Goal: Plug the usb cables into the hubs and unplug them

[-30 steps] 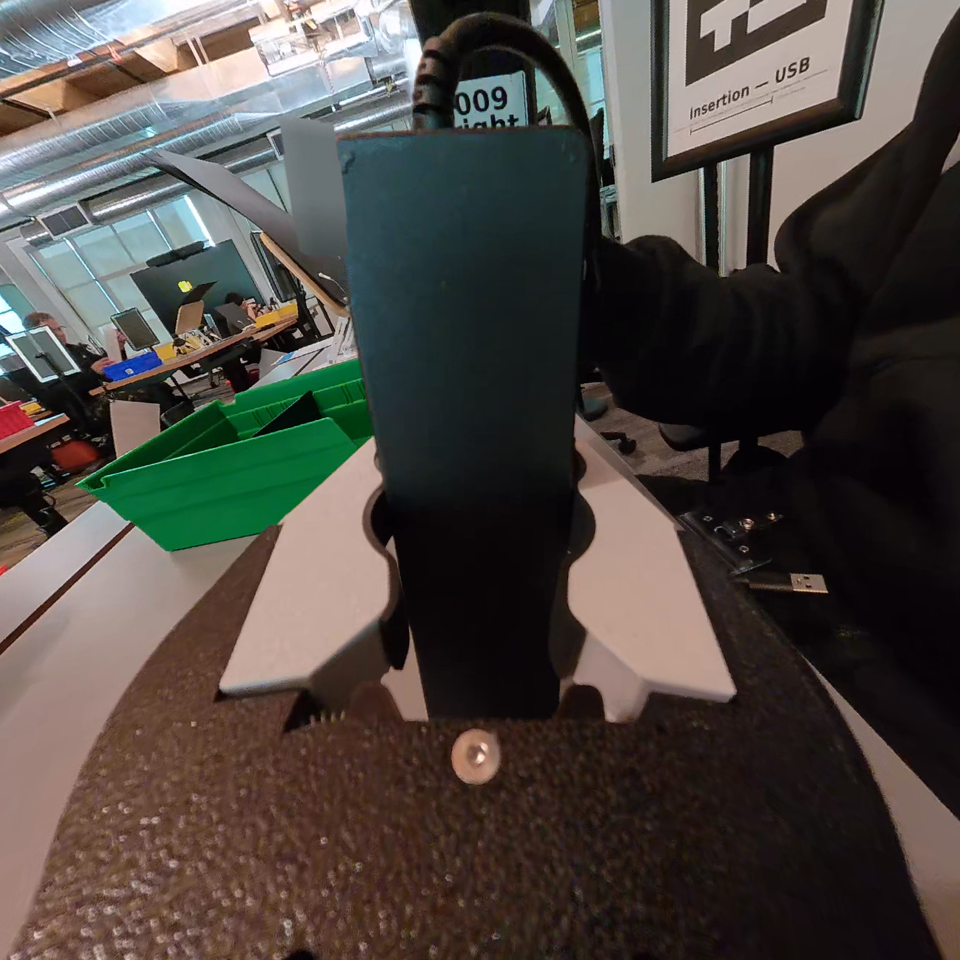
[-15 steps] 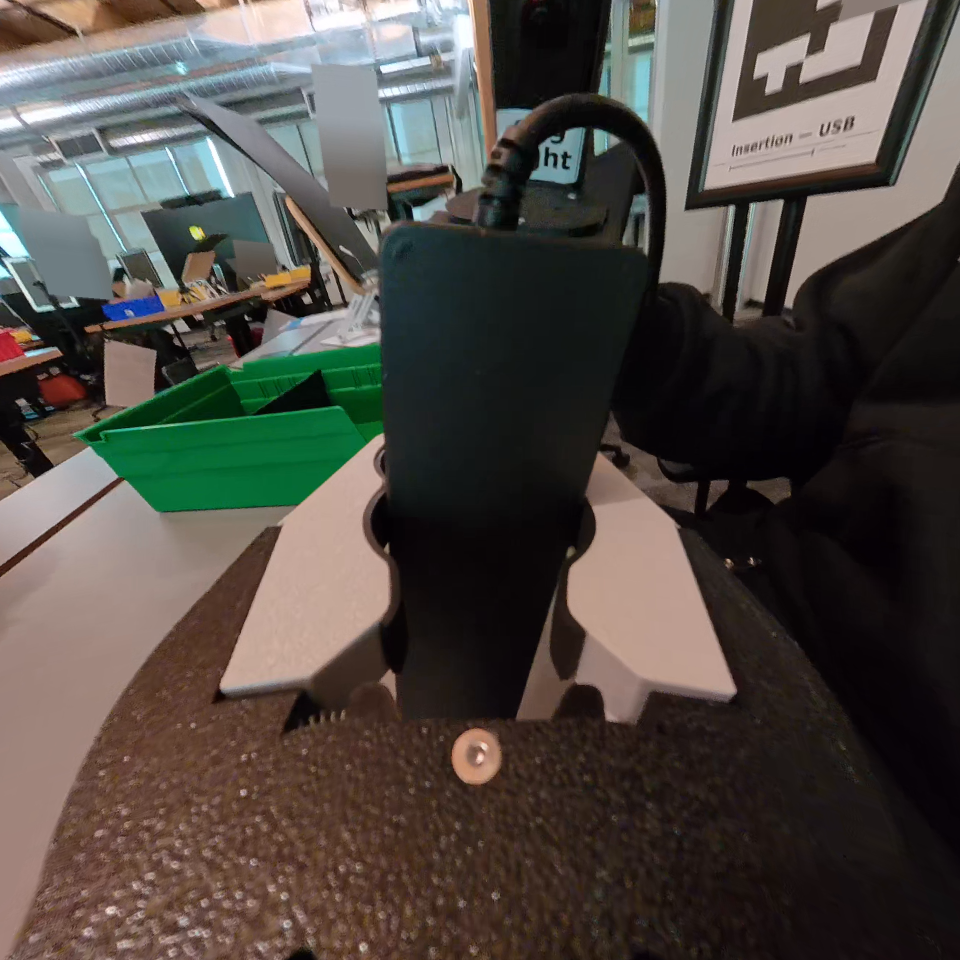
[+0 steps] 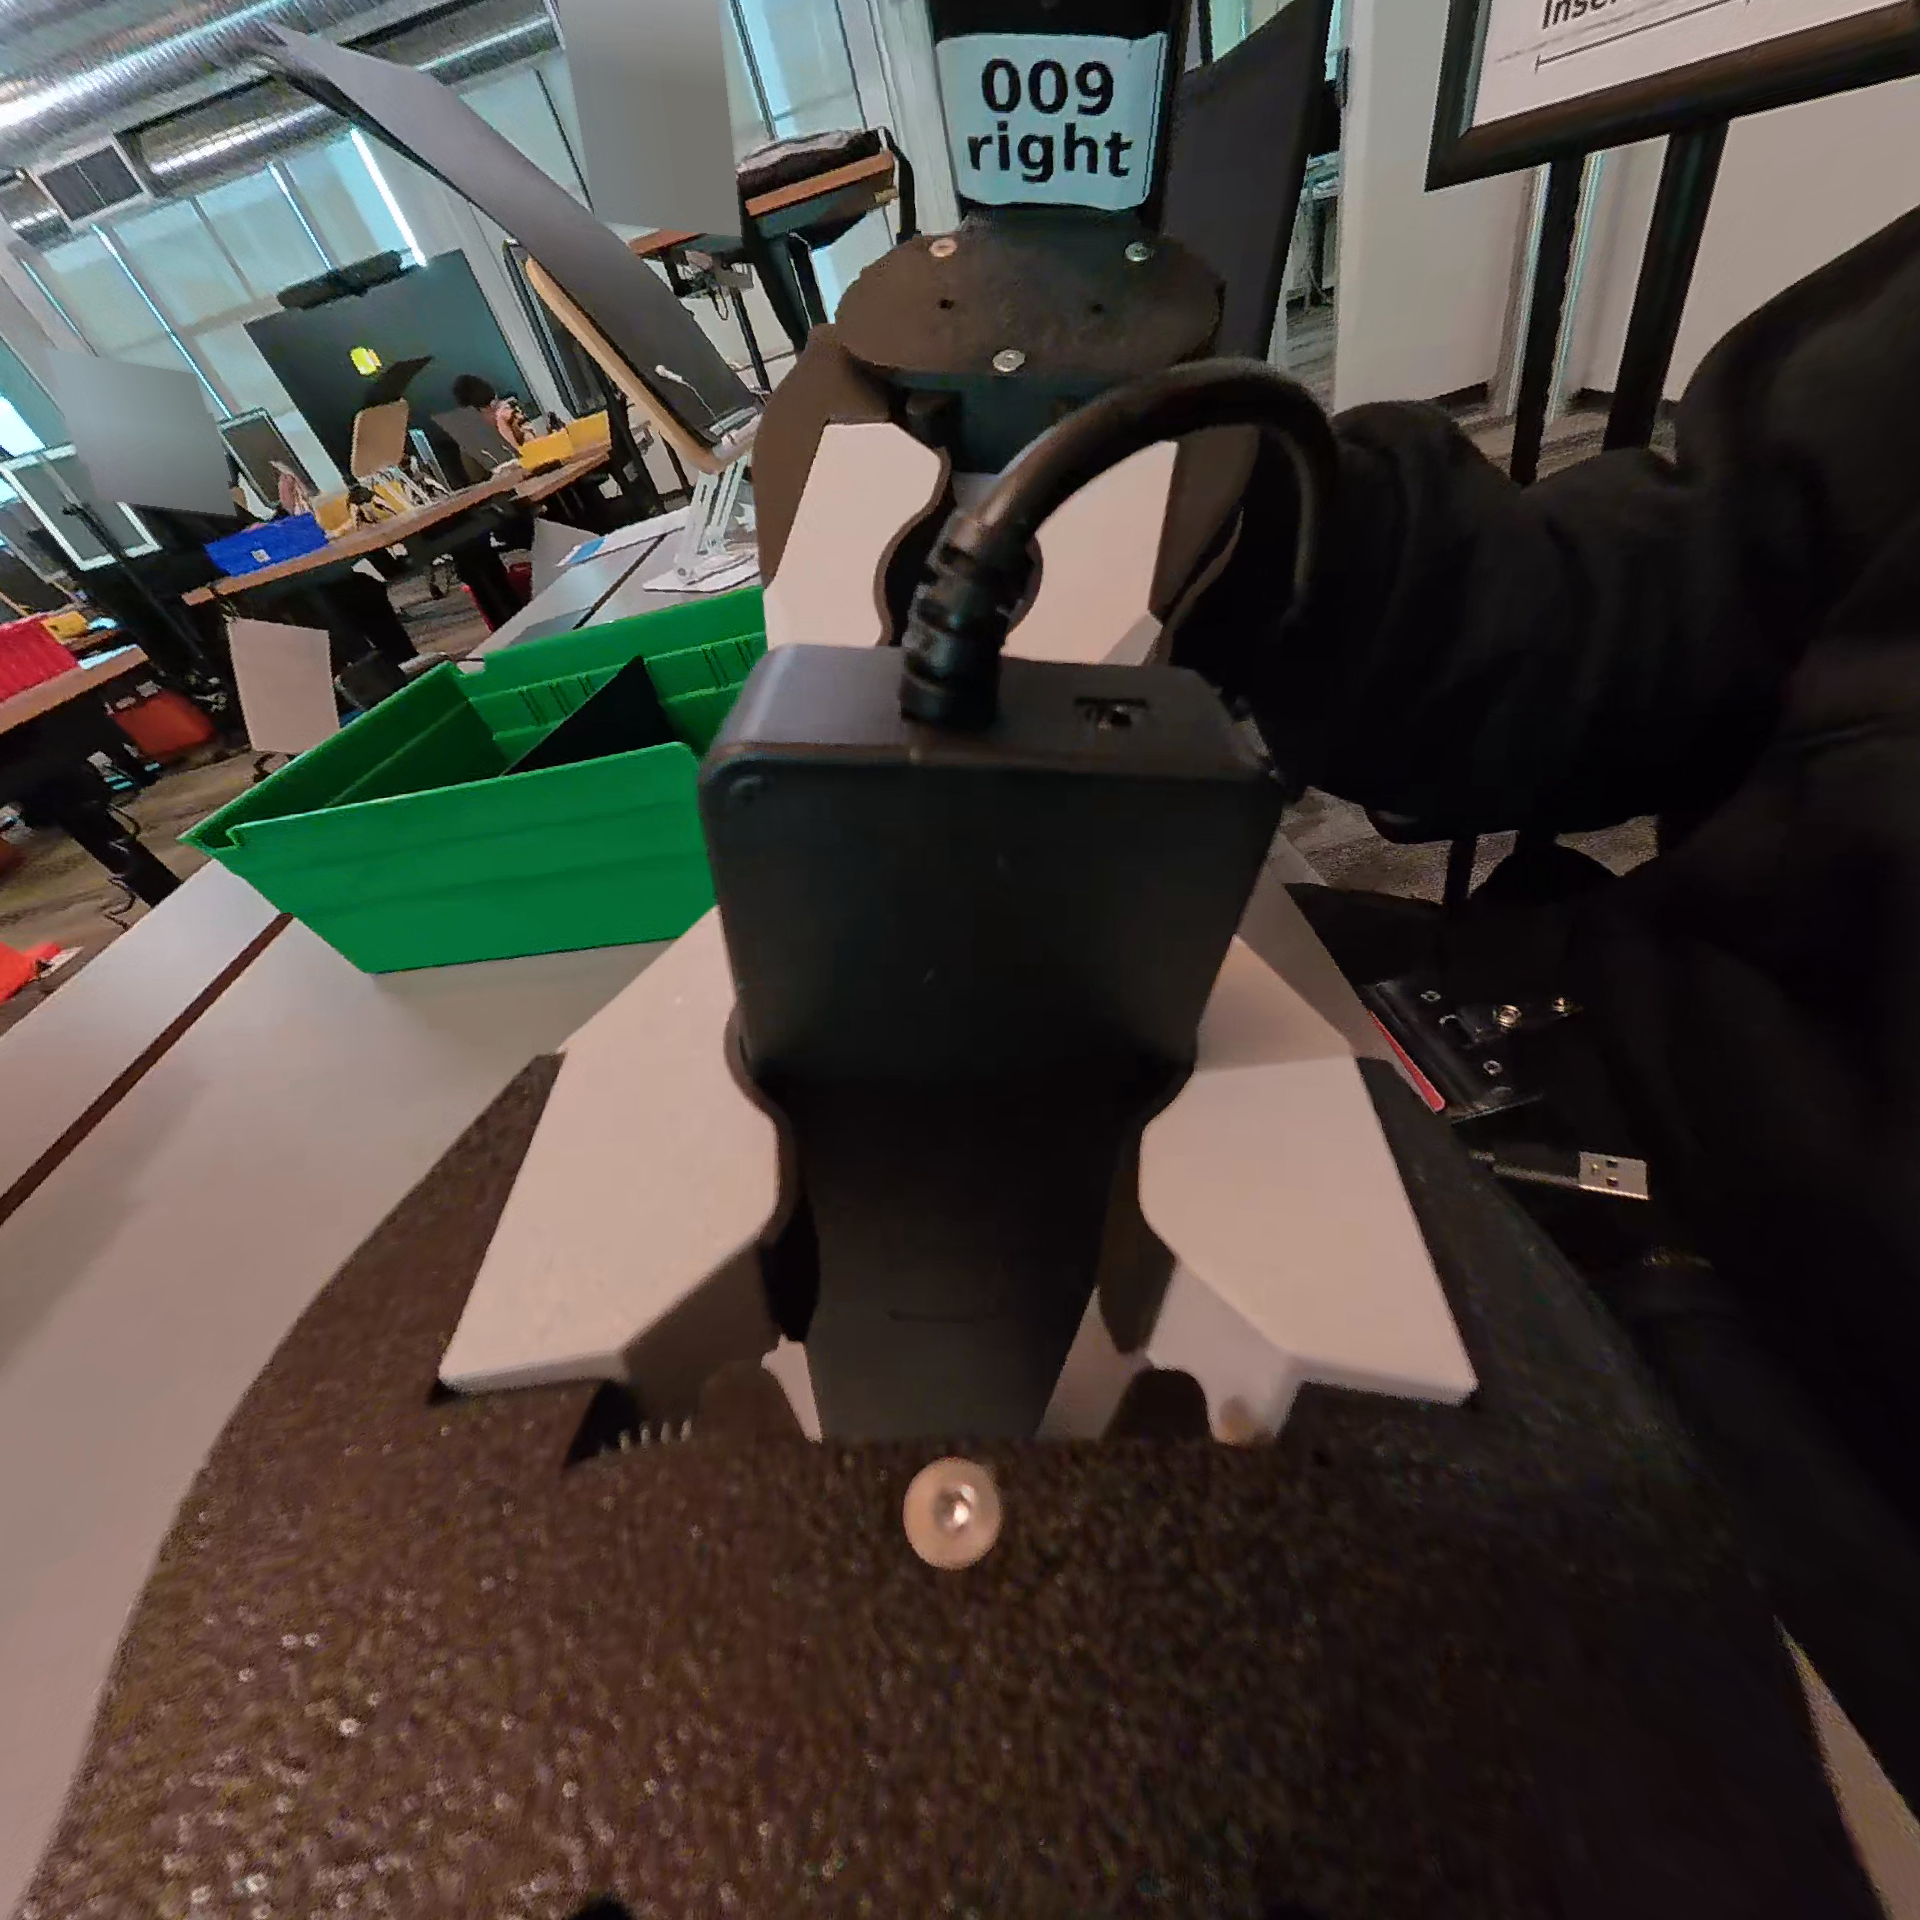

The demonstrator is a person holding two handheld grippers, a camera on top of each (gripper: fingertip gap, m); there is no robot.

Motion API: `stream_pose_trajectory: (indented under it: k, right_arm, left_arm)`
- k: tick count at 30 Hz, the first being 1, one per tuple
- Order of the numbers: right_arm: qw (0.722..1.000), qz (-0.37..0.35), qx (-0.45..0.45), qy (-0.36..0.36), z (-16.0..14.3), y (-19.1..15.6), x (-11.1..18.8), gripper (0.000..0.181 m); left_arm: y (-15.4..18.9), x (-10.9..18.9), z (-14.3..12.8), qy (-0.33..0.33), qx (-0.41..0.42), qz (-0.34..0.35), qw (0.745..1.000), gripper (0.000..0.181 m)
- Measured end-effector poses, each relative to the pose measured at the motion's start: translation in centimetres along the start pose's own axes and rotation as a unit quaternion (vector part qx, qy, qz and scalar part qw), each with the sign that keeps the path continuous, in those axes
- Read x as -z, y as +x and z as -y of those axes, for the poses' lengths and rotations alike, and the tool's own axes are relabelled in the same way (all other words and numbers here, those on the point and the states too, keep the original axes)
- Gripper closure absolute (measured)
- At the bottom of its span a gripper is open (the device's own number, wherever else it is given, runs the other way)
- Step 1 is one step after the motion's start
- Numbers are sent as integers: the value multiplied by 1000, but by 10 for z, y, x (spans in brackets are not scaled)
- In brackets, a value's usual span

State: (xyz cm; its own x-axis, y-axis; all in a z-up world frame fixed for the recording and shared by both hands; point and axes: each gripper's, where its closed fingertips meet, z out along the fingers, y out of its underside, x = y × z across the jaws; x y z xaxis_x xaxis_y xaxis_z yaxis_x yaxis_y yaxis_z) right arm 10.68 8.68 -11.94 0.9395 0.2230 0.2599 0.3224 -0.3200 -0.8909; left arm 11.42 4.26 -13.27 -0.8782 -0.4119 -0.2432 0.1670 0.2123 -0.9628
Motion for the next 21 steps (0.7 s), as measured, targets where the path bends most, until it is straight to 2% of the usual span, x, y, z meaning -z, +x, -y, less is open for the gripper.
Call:
stream_pose_trajectory:
  k: [1, 3, 4, 6, 8, 10, 13, 16, 18, 21]
  right_arm:
    - [1000, 1, -2, 0, 1, 0, 1, 168]
    - [1000, -7, -7, 6, 3, 5, 10, 168]
    - [998, -55, -14, 9, 4, 25, 26, 168]
    - [990, -130, -44, 41, 7, 61, 78, 168]
    - [973, -197, -54, 112, 17, 87, 133, 168]
    - [948, -268, -62, 159, 20, 108, 181, 168]
    - [911, -380, -45, 155, 1, 138, 226, 168]
    - [848, -506, -6, 156, -15, 163, 267, 168]
    - [828, -527, -6, 194, -11, 167, 281, 168]
    - [776, -570, -1, 269, 2, 167, 311, 169]
  left_arm:
    - [0, 0, 1, 0, -3, -1, 1000, 117]
    - [-8, 8, 3, -8, -6, 21, 1000, 117]
    - [-20, 21, 3, -7, -8, 48, 999, 117]
    - [-40, 52, 8, 0, 8, 91, 996, 117]
    - [-53, 74, 24, 28, 5, 128, 991, 117]
    - [-59, 86, 37, 53, 12, 147, 988, 117]
    - [-62, 87, 38, 49, 3, 162, 986, 116]
    - [-61, 84, 36, 45, 3, 160, 986, 117]
    - [-60, 84, 40, 54, 5, 157, 986, 117]
    - [-60, 84, 39, 53, 7, 155, 986, 117]
